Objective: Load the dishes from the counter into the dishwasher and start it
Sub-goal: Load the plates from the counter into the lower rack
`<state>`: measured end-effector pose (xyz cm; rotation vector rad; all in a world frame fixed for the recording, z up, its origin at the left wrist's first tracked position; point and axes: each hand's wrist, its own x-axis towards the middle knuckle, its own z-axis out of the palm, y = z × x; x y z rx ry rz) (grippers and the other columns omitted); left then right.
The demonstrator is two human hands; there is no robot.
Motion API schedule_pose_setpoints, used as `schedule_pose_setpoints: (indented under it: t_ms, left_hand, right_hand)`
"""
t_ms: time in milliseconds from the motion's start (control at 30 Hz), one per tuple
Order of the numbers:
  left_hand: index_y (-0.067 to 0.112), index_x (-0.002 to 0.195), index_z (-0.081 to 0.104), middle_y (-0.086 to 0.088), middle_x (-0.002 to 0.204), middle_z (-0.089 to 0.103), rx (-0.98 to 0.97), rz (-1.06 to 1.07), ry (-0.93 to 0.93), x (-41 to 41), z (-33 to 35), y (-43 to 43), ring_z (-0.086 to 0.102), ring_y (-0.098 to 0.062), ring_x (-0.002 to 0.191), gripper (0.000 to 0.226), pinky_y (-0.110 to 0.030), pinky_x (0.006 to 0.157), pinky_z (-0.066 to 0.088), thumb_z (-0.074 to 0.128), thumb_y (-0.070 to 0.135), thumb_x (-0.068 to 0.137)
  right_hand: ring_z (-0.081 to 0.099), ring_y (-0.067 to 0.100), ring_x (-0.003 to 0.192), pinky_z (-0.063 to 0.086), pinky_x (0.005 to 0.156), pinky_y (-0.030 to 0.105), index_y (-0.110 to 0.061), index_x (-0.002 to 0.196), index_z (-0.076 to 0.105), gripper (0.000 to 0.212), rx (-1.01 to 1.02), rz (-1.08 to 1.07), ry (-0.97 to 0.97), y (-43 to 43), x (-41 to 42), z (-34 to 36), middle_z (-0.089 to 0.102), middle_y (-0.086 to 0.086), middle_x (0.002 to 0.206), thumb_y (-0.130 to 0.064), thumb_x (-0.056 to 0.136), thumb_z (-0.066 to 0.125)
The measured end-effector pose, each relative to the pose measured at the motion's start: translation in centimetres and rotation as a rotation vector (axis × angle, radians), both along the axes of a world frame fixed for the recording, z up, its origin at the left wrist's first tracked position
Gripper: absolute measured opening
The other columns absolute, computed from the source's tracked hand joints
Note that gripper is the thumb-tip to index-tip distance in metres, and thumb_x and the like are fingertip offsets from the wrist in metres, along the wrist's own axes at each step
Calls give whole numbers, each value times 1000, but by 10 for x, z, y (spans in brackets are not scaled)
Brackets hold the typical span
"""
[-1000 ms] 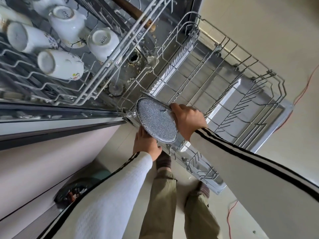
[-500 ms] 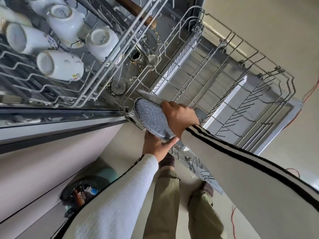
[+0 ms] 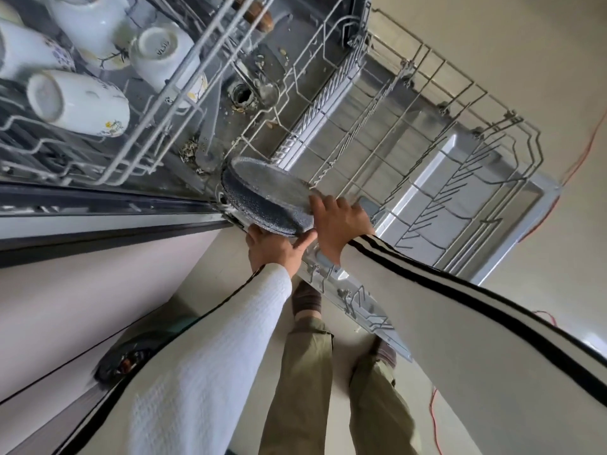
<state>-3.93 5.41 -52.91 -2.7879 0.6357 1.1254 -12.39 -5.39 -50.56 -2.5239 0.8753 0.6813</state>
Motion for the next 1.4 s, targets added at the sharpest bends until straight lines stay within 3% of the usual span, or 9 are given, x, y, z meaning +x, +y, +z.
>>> schedule_pose_setpoints:
  t_ms: [167,267,467,633,833,1067,1200,1400]
  left_hand:
    - [-2,153,22,-23,160,18,-84,27,-72,1,-3,16,16,-34,147,142,-42,122,15,43,97,54]
    - [-4,154,12,-22,162,12,-80,4,-36,-1,6,25,12,-32,150,134,-41,124,12,60,83,65]
    - [3,157,-1,-13,166,-1,13,-188,-46,-4,36,36,3,-26,153,103,-40,125,8,56,58,91]
    - [9,157,-6,-9,166,-7,10,-278,-87,-21,91,48,-2,-25,153,94,-46,124,8,44,59,95]
    - [7,157,-7,-10,166,-6,-26,-289,-161,-70,196,96,-4,-26,153,90,-46,124,8,32,63,97]
    - [8,158,1,-9,167,0,-147,-103,-203,-138,316,186,1,-26,153,82,-45,125,6,34,56,99]
    - [6,157,2,-11,166,-1,-162,11,-233,-163,364,261,-1,-26,153,77,-45,124,3,30,51,102]
    - [9,158,5,-7,167,-2,-196,372,-346,-147,418,394,-4,-21,153,74,-39,124,-3,32,48,101]
  right_hand:
    - [41,34,135,41,107,49,-15,155,10,83,-1,-40,-36,8,-15,-7,38,13,151,-23,88,59]
    - [27,31,145,31,115,46,-13,156,8,85,1,-43,-62,11,-14,4,23,11,160,-24,88,59]
    - [1,23,153,7,121,42,-18,158,3,66,-24,-17,-102,23,-25,28,1,4,166,-35,102,34]
    - [5,25,152,3,120,42,-19,158,7,66,-97,26,-112,39,-48,75,5,4,165,-45,103,32]
    - [2,23,152,4,123,41,-17,158,6,64,-113,72,-120,78,-87,185,3,4,165,-43,105,30]
    - [-4,24,152,4,124,41,-11,157,-4,66,-144,297,-136,145,-112,309,-6,9,165,-44,105,20]
    - [-4,23,152,4,124,40,-10,157,-1,64,-147,456,-173,205,-105,361,-4,9,166,-41,105,21]
    - [3,24,152,8,124,40,-12,157,9,61,-74,714,-310,335,-51,414,2,9,166,-38,105,27]
